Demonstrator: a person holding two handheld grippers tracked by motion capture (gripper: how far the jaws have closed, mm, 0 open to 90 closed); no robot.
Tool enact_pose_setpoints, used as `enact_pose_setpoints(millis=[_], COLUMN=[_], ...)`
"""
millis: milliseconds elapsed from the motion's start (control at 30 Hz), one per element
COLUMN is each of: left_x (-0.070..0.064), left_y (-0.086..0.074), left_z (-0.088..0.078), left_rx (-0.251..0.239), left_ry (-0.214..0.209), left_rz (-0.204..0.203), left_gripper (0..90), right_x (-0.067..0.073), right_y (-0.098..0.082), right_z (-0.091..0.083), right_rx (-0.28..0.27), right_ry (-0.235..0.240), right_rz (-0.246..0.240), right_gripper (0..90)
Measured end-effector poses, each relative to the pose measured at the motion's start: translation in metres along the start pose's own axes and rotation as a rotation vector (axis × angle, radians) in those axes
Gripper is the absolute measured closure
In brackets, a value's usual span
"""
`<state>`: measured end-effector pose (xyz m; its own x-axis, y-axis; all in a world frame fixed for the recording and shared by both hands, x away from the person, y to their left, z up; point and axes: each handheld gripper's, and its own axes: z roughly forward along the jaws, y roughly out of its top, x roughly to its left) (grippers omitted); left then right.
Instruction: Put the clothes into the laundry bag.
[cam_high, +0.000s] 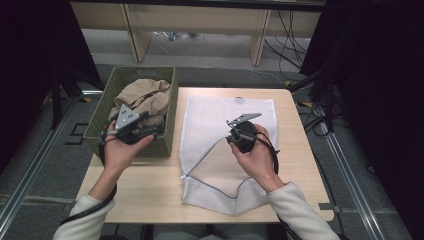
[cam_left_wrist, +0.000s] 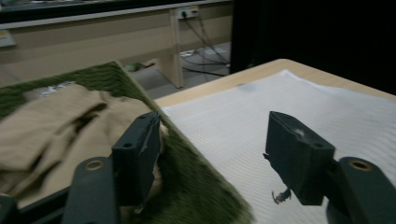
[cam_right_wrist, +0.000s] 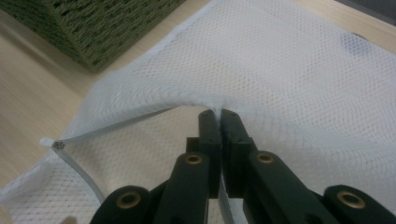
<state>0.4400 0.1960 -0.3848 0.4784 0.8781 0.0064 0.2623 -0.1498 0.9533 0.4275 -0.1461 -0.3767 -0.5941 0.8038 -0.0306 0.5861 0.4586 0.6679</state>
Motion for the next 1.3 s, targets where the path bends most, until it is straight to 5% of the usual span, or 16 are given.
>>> enact_pose_setpoints(millis=[267, 500, 567, 867, 967, 1000, 1100, 1300], left_x=[0.045, 0.071, 0.076, 0.09, 0.096, 0.098, 0.101, 0.106], left_y=[0.014, 0.017, 0.016, 0.004, -0.001, -0.003, -0.012, -0.026], left_z=[0.041, 0.073, 0.081, 0.105, 0.112, 0.115, 0.124, 0.138], left_rx=[0.08, 0.144, 0.158, 0.238, 0.308, 0.329, 0.369, 0.418], left_ry=[0.11, 0.145, 0.155, 0.198, 0.207, 0.203, 0.223, 0.237], left_rz=[-0.036, -0.052, -0.06, -0.049, -0.021, -0.02, -0.021, -0.061], left_gripper=[25.4, 18.4, 17.2, 14.6, 13.3, 12.5, 11.5, 8.8], right_x=[-0.002, -0.001, -0.003, -0.002, -0.003, -0.001, -0.002, 0.0], right_y=[0.0, 0.001, 0.001, 0.001, 0.001, 0.0, 0.0, -0.002], right_z=[-0.001, -0.003, -0.002, -0.002, -0.001, -0.002, -0.001, 0.003], right_rx=[-0.005, -0.004, -0.007, 0.005, -0.001, 0.011, 0.007, 0.024], right_ry=[-0.001, 0.0, 0.007, 0.003, 0.005, 0.011, 0.008, 0.014], right_rz=[-0.007, 0.011, -0.02, 0.013, -0.027, 0.011, 0.001, -0.013], right_gripper=[89.5, 89.5, 89.5, 89.5, 89.5, 89.5, 89.5, 89.5])
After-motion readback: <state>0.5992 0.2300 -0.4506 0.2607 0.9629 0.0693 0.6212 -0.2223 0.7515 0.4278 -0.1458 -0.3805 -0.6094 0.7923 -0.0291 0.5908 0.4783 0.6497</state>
